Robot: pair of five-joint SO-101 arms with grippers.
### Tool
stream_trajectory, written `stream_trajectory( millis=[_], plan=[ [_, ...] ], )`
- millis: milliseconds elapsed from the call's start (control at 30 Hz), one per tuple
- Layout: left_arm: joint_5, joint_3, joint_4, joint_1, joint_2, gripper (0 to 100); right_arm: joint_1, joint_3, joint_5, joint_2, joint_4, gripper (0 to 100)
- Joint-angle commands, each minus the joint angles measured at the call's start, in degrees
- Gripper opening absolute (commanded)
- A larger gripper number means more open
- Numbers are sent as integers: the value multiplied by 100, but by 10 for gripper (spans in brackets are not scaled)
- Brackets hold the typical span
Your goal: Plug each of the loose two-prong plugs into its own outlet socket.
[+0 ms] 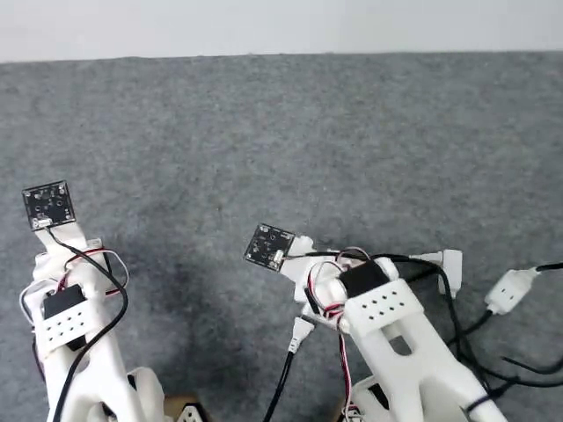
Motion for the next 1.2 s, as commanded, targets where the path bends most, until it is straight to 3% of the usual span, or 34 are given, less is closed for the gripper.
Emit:
stream_trajectory(
  millis=[0, 200, 333, 400, 500, 533, 833, 967, 1167],
  plan=[
    [0, -22, -176, 26, -79, 15, -40, -88, 105, 620, -514, 205],
    [0, -22, -176, 26, -79, 15, 48, -598, 167, 1789, -295, 204],
    [0, -22, -176, 26, -79, 15, 92, -870, 686, 2352, -4, 203],
    [0, -22, -176, 26, -79, 15, 92, -932, 651, 2448, -22, 158],
    [0, -13, -176, 26, -79, 15, 92, -1134, 651, 2440, 4, 7],
    [0, -13, -176, 26, -79, 15, 92, -1178, 677, 2440, 31, 7],
    [0, -13, -176, 26, -79, 15, 66, -1345, 888, 2484, 927, 299],
    [0, -13, -176, 26, -79, 15, 66, -1301, 993, 2492, 945, 308],
    [0, -13, -176, 26, -79, 15, 22, -949, 1785, 2501, 971, 308]
  ],
)
